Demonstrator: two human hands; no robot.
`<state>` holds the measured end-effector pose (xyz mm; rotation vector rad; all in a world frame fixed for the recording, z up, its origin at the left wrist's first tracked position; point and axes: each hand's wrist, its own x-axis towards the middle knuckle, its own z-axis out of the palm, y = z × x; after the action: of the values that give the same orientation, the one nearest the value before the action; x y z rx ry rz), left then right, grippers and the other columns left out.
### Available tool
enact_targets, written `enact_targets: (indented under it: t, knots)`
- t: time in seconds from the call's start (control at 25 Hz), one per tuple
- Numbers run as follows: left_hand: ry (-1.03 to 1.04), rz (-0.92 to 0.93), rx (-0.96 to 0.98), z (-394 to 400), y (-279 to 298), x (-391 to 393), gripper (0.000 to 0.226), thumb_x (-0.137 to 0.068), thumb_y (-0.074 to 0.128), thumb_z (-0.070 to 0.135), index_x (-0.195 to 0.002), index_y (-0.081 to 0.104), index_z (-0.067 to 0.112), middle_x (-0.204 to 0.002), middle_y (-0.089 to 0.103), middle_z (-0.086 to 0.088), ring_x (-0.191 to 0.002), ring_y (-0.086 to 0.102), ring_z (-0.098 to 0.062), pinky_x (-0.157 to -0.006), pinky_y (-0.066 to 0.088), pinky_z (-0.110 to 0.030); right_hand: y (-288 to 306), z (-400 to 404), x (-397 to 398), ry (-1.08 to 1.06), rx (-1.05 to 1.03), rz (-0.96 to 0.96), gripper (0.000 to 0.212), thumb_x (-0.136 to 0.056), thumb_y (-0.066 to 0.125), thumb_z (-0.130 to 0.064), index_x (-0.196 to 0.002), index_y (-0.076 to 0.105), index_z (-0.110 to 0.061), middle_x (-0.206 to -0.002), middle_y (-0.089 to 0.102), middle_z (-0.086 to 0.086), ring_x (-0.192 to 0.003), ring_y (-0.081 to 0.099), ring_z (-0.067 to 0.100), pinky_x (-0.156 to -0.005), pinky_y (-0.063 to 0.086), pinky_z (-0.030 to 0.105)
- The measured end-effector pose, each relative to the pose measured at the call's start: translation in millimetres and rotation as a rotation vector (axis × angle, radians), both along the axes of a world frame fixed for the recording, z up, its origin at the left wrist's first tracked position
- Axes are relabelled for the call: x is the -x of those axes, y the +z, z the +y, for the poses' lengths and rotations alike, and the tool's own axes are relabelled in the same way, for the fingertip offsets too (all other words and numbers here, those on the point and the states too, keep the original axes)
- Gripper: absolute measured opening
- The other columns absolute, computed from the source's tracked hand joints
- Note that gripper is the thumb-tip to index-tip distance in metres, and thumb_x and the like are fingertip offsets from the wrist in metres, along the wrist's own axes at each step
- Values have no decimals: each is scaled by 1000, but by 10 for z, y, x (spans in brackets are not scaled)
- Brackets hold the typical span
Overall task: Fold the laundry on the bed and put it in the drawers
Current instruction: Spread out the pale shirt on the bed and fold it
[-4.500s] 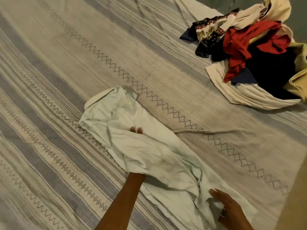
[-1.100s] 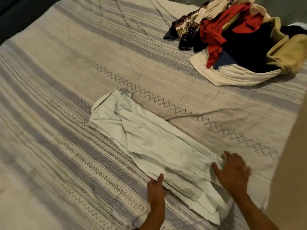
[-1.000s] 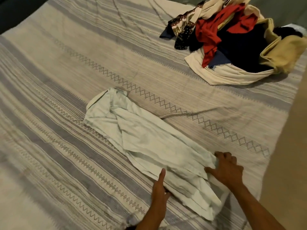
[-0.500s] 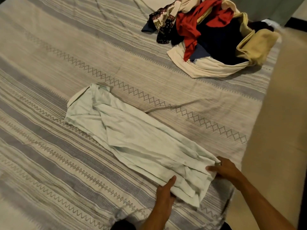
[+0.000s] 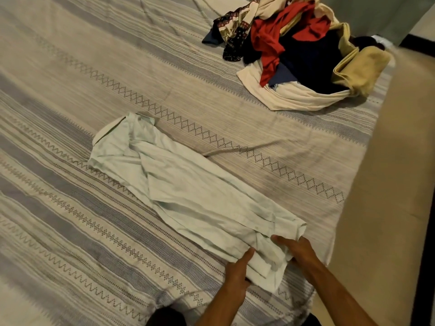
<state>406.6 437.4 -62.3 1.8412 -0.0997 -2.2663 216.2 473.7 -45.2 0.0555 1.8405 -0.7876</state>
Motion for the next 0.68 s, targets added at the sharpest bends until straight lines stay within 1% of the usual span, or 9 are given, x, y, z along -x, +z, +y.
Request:
enact_targets:
  t: [0.12, 0.2, 0.24, 0.32, 0.4, 0.48, 0.56, 0.6, 0.68]
  knots:
    - [9, 53, -12, -25, -10, -52, 55, -76, 89, 23, -126, 71, 8, -114, 77, -14, -108, 73, -34, -90, 60, -56, 129, -120, -91, 166, -38, 161, 71, -76, 91, -23, -137, 57, -9, -124, 70, 8, -105, 67, 26, -87, 53, 37]
    - [31, 123, 3, -91, 96, -68, 50, -81, 85, 18, -128, 70, 8, -117, 76, -15, -110, 72, -34, -96, 57, -57, 337, -277, -162, 288, -48, 348, 69, -80, 87, -21, -137, 52, -4, -129, 65, 16, -110, 62, 34, -88, 49, 38]
    - [61, 152, 6, -159, 180, -91, 48, -82, 84, 15, -127, 70, 7, -118, 76, -16, -111, 72, -33, -99, 56, -55, 465, -395, -213, 331, -27, 413, 68, -81, 86, -19, -136, 49, -3, -127, 64, 18, -109, 62, 37, -87, 48, 38]
    - [131, 195, -7, -331, 371, -145, 43, -83, 82, 11, -125, 72, 6, -119, 75, -16, -111, 72, -33, -102, 55, -51, 798, -690, -327, 392, 19, 486, 68, -81, 83, -15, -134, 42, -1, -117, 63, 17, -98, 59, 33, -82, 47, 37]
    - [154, 209, -25, -633, 575, -302, 41, -84, 81, 15, -123, 73, 6, -120, 75, -18, -111, 72, -34, -99, 56, -48, 1074, -1112, -521, 453, 34, 547, 68, -81, 81, -13, -130, 37, 2, -105, 58, 12, -88, 55, 29, -77, 45, 35]
    - [188, 193, -17, -993, 676, -537, 40, -84, 80, 20, -121, 75, 5, -118, 75, -19, -104, 74, -34, -88, 61, -43, 1213, -1600, -804, 498, 68, 593, 68, -82, 79, -15, -129, 33, 1, -101, 56, 10, -85, 58, 29, -75, 45, 34]
    - [259, 221, 3, -1361, 731, -777, 33, -84, 76, 19, -112, 79, 2, -112, 76, -20, -89, 77, -30, -71, 64, -35, 1231, -2127, -1135, 528, 103, 636, 68, -82, 77, -20, -129, 30, -4, -100, 59, 8, -85, 62, 31, -75, 47, 34]
    - [315, 241, -4, -1539, 720, -896, 30, -81, 74, 18, -104, 80, -1, -101, 77, -20, -77, 77, -28, -61, 64, -32, 1183, -2388, -1308, 554, 104, 657, 72, -82, 77, -23, -132, 29, -4, -102, 60, 8, -91, 65, 33, -77, 48, 34]
    - [437, 241, -57, -1810, 643, -1068, 25, -76, 72, 18, -88, 78, -3, -78, 73, -18, -51, 68, -22, -43, 55, -25, 1054, -2837, -1610, 603, 65, 670, 88, -82, 77, -31, -145, 24, -1, -115, 63, 12, -108, 66, 37, -82, 46, 36]
